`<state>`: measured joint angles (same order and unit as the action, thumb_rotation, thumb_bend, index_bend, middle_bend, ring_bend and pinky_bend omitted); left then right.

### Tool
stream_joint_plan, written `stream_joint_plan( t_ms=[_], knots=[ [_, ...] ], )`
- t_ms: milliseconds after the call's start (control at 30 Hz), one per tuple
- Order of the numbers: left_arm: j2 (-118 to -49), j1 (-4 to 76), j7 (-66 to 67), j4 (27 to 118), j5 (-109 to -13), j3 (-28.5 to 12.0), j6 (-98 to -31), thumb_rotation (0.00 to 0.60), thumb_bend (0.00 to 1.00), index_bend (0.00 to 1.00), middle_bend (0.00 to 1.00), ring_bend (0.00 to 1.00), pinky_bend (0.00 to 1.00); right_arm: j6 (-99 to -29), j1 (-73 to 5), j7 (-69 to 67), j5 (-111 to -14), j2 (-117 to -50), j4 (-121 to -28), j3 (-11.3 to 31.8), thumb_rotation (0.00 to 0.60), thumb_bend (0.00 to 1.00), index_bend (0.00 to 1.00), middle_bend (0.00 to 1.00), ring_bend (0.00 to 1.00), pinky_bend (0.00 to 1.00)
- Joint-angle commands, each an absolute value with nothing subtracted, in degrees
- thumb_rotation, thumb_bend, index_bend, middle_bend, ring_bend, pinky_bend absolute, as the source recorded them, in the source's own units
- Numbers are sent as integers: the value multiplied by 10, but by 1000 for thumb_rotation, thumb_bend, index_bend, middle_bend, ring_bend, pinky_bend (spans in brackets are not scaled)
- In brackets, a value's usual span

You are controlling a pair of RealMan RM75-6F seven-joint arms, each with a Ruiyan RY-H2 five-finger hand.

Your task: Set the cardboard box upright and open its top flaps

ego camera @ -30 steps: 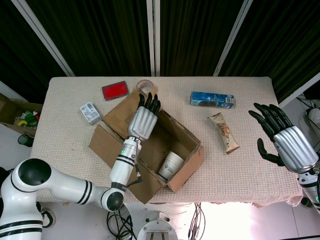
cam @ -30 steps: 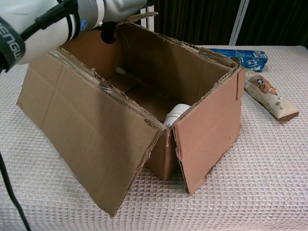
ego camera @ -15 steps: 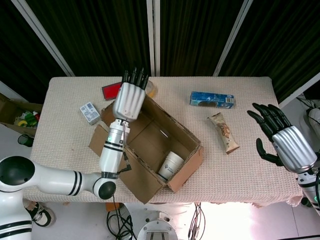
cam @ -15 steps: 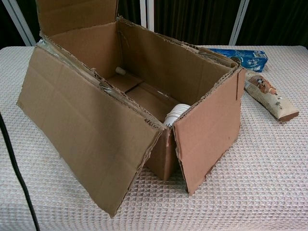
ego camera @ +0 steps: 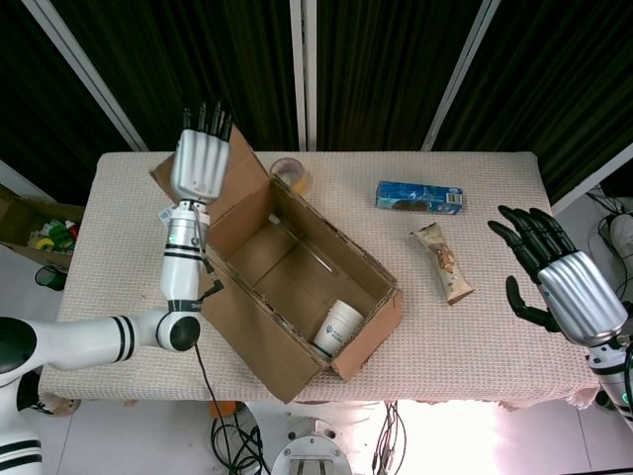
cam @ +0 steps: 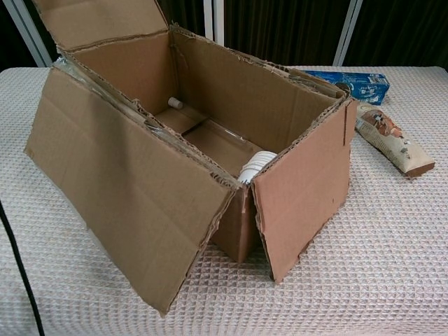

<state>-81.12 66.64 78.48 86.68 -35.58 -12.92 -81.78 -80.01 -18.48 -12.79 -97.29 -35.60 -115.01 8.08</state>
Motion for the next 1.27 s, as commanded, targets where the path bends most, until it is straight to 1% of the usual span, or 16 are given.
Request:
stream_joint_plan(
  t_ms=[33,200,267,300,333,367,400,433,467,600,700,800,900,1000,1100,1267],
  knots=[
    [-803,651,762,856,-368,-126,-807,600,101,0,0,0,137,-800,-184,-128,-973,-356,-1150,81,577,636,0,0,0,0],
    [-776,632,726,883,-380,-138,-809,600,83,0,0,0,133,-799,-184,-128,-976,-358,-1150,80,578,637,0,0,0,0],
    [-758,615,675,912,-410,-140,-806,535,69,0,0,0,130,-798,-183,-128,-980,-360,-1148,78,577,637,0,0,0,0],
    [-747,603,639,930,-430,-138,-802,462,62,0,0,0,130,-798,-182,-126,-983,-361,-1145,76,577,637,0,0,0,0],
    [-734,589,601,949,-453,-134,-799,354,58,0,0,0,133,-798,-180,-123,-984,-362,-1142,74,577,636,0,0,0,0],
    [-712,566,541,978,-492,-122,-788,278,56,0,0,0,134,-801,-176,-109,-986,-365,-1135,72,577,635,0,0,0,0],
    [-688,548,483,1003,-531,-106,-765,153,56,0,0,0,139,-805,-171,-91,-987,-370,-1128,70,578,635,0,0,0,0],
    [-663,528,426,1023,-571,-88,-750,80,55,0,0,0,146,-812,-166,-70,-987,-377,-1119,69,578,635,0,0,0,0],
    [-639,506,378,1036,-610,-68,-743,57,55,0,0,0,152,-822,-158,-45,-986,-387,-1108,68,577,635,0,0,0,0],
    [-572,405,228,1032,-767,26,-779,60,71,0,0,0,153,-862,-116,67,-961,-447,-1047,56,578,628,0,0,0,0],
    [-553,335,124,988,-818,66,-827,74,87,0,0,0,152,-887,-84,104,-941,-491,-993,42,578,628,0,0,0,0],
    [-551,272,27,928,-844,92,-868,77,94,0,0,0,152,-913,-49,100,-936,-535,-926,21,576,636,0,0,0,0],
    [-575,217,-23,848,-865,112,-902,71,96,0,0,0,150,-944,-13,90,-925,-587,-853,7,575,636,0,0,0,0],
    [-609,176,-56,780,-872,119,-919,65,96,0,1,0,149,-959,10,61,-917,-633,-792,-2,575,628,0,0,0,0],
    [-639,150,-62,724,-877,118,-925,53,97,0,1,0,148,-966,18,27,-916,-655,-758,-3,574,628,0,0,0,0],
    [-668,124,-97,682,-877,106,-926,44,98,0,1,0,147,-959,15,1,-907,-665,-741,6,574,628,0,0,0,0]
  ],
)
